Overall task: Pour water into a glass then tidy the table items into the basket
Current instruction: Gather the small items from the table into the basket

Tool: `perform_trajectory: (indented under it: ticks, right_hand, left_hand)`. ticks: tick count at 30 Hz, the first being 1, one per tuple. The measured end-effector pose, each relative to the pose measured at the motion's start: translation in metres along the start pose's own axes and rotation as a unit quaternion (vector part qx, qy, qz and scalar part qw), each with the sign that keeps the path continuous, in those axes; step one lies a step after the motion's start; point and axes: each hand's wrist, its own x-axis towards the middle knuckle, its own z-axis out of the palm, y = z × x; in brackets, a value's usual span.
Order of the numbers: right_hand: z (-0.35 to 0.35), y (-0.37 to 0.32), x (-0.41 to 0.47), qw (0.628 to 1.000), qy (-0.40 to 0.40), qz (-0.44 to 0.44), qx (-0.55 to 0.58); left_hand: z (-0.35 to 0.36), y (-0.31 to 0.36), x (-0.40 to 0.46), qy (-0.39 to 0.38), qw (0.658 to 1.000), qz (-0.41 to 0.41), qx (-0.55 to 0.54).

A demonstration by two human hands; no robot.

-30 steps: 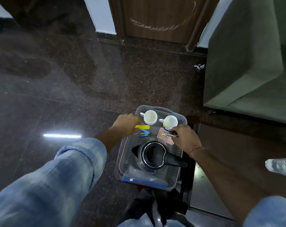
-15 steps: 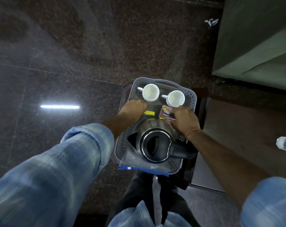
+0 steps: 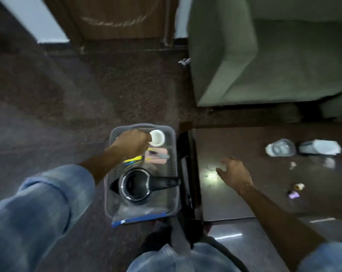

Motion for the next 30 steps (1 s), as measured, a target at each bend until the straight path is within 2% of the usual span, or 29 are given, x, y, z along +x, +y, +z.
perform_trajectory:
  ticks: [6,8,11,15,19,24,30]
  right_hand:
    - [-0.057,0.164,-0.058,0.974,0.066,0.194,0.101]
    - [-0.067,0.217,-0.068,0.958,0.073,0.240,0.138]
    - [-0.078,0.292,-0.070,0.935,0.084,0.282,0.199]
    - [-0.076,0.371,-0.051,0.912,0.081,0.309,0.257]
    - [-0.055,0.425,-0.023,0.901,0.070,0.305,0.299]
    - [-0.027,0.463,0.021,0.900,0.033,0.301,0.314]
    - [0.010,0.484,0.053,0.931,-0.006,0.243,0.273]
  left_hand:
    - [-0.045,0.192,0.067,0.045,0.981,0.189,-0.018]
    - [-0.036,0.262,0.086,0.031,0.971,0.238,-0.026]
    - [-0.007,0.359,0.118,-0.016,0.963,0.269,-0.027]
    - [0.043,0.461,0.162,-0.071,0.962,0.261,-0.040]
    - [0.097,0.527,0.214,-0.111,0.963,0.246,-0.024]
    - [0.152,0.573,0.280,-0.134,0.966,0.220,-0.016]
    - [0.211,0.596,0.347,-0.143,0.975,0.170,0.018]
